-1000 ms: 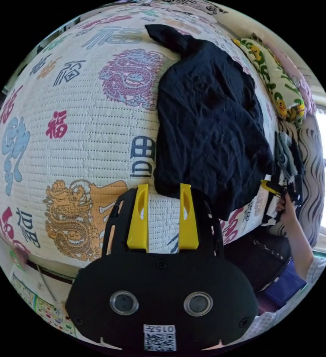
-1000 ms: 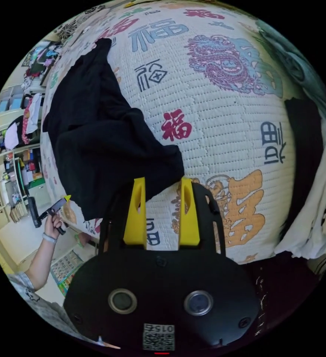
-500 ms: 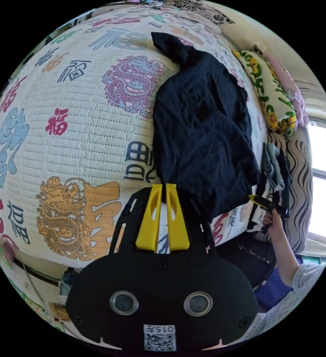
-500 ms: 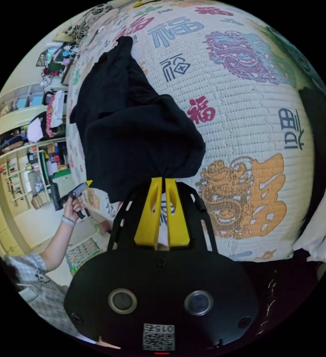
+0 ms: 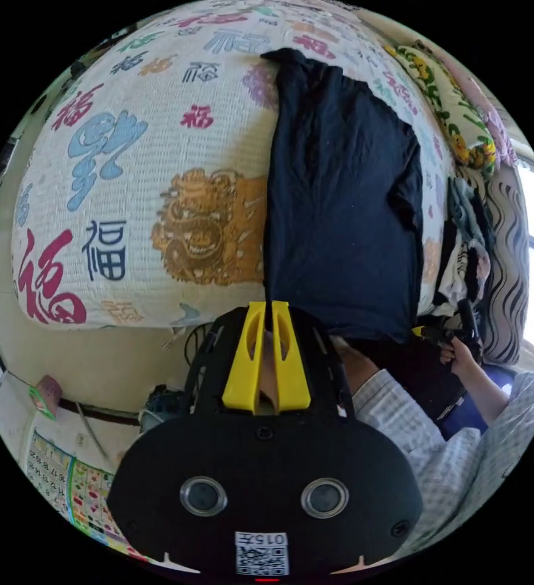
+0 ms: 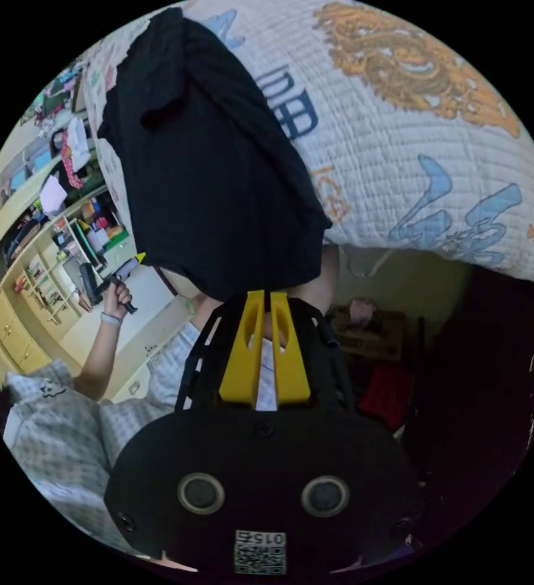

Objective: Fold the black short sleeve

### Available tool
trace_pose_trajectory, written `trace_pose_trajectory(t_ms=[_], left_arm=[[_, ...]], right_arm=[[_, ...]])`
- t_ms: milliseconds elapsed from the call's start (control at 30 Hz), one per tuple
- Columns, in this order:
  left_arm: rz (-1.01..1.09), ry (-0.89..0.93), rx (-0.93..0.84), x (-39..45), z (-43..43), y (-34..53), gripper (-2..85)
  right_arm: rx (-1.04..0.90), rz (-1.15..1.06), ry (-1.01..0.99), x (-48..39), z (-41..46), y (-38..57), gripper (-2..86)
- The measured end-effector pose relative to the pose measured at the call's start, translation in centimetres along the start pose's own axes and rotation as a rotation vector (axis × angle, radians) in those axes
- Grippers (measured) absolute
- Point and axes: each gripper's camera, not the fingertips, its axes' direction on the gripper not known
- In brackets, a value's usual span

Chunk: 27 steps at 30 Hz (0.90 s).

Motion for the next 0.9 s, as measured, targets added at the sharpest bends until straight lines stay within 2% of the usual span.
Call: trace_pose_trajectory(t_ms=[67,133,200,300,433,500,600,733,800,867,900], left_arm=[[-0.02,-0.043,-0.088,-0.4,1.6,-0.1,5.6],[-0.074,-0.141,-0.143,-0.7,2.1,-0.4,8.1],[-0.073,-0.163,-0.097,0.0,1.2,-0.9,8.4],[0.036,-0.114,0.056,3.6,-0.7,-3.2,8.9],[0.237,0.075,0.162,10.0,0.0,-8.7,10.1],[0.294,0.09,0.18,12.1,1.0,-10.8,10.4],[0.34,0.089,0.175,14.1,2.5,-13.4,11.1],[0.35,0.067,0.188,15.2,3.5,-15.9,10.8],[0.383,0.071,0.179,16.2,3.8,-16.6,8.3],[0.424,0.099,0.175,17.5,3.8,-17.1,1.3],[0.447,0.167,0.189,18.5,3.6,-17.4,0.5]], right_arm=[[-0.009,0.029,0.04,0.3,-0.3,-0.4,5.3],[0.071,0.047,0.073,0.2,-2.9,-0.9,6.3],[0.186,0.034,0.088,-0.5,-6.4,-1.6,7.0],[0.324,-0.073,0.003,-3.0,-10.9,-4.6,8.3],[0.26,-0.168,-0.08,-6.5,-11.1,-12.1,9.6],[0.204,-0.146,-0.046,-6.9,-10.3,-14.6,9.2],[0.189,-0.132,-0.119,-7.4,-10.3,-16.5,2.8],[0.165,-0.213,-0.176,-8.8,-12.2,-16.6,0.2],[0.16,-0.262,-0.176,-9.6,-14.1,-16.1,-0.1],[0.167,-0.326,-0.143,-10.6,-17.7,-15.2,-0.2],[0.169,-0.341,-0.124,-10.8,-18.8,-15.1,-0.3]])
